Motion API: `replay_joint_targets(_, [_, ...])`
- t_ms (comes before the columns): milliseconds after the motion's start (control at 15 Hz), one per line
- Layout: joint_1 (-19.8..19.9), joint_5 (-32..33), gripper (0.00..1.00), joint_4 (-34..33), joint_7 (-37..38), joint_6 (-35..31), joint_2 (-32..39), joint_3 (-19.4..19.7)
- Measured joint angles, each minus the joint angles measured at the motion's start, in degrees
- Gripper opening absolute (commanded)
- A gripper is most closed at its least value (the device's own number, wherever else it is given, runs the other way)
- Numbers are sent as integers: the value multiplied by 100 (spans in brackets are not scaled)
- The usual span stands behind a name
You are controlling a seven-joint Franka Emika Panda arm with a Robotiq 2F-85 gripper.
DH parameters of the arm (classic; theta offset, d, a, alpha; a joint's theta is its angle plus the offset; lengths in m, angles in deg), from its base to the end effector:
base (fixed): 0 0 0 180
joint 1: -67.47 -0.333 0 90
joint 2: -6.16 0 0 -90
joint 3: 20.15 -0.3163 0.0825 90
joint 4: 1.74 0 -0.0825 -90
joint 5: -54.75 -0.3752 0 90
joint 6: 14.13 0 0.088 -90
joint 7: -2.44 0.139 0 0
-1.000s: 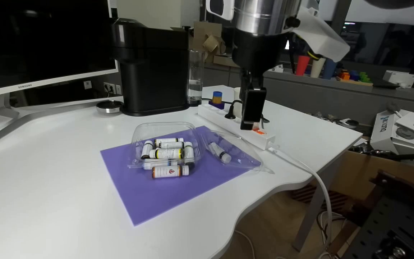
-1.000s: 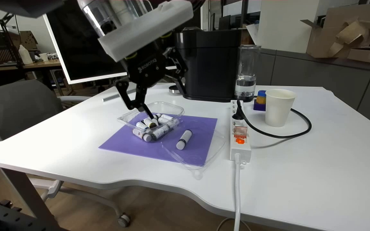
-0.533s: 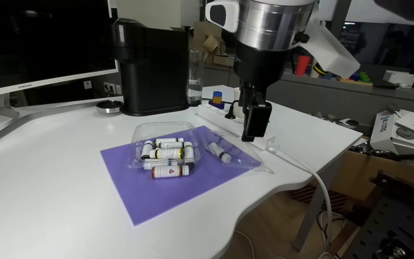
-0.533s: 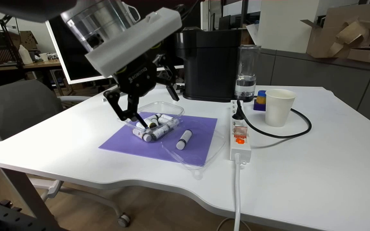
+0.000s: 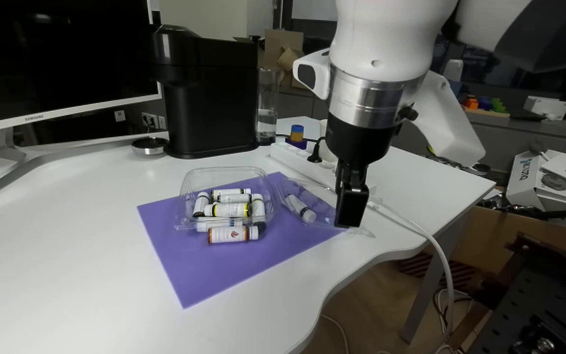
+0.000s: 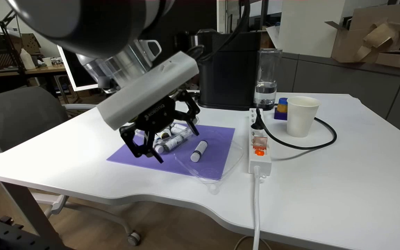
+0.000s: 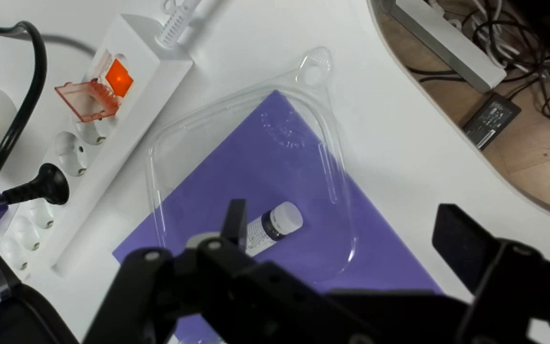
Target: Close the lid of the plastic storage box
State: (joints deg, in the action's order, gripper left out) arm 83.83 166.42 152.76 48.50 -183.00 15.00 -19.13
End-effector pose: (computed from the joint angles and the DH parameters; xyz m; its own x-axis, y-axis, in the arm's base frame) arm 0.3405 -0.0491 0.1437 0.6869 0.7267 -0.0110 0.6709 -0.6282 0.3940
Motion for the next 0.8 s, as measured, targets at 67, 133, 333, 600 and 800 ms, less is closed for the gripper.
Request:
replay_joint_targets(67, [7, 241, 100, -146, 362, 6, 149, -58])
replay_joint_targets(133, [25, 479, 100, -292, 728, 34, 274, -151])
replay_joint_targets(333, [52, 690, 100, -516, 1154, 133, 484, -352])
replay_joint_targets(600, [60, 689, 100, -484, 1132, 128, 487, -335])
replay_joint_targets(800, [80, 870, 100, -502, 1252, 153, 529, -356])
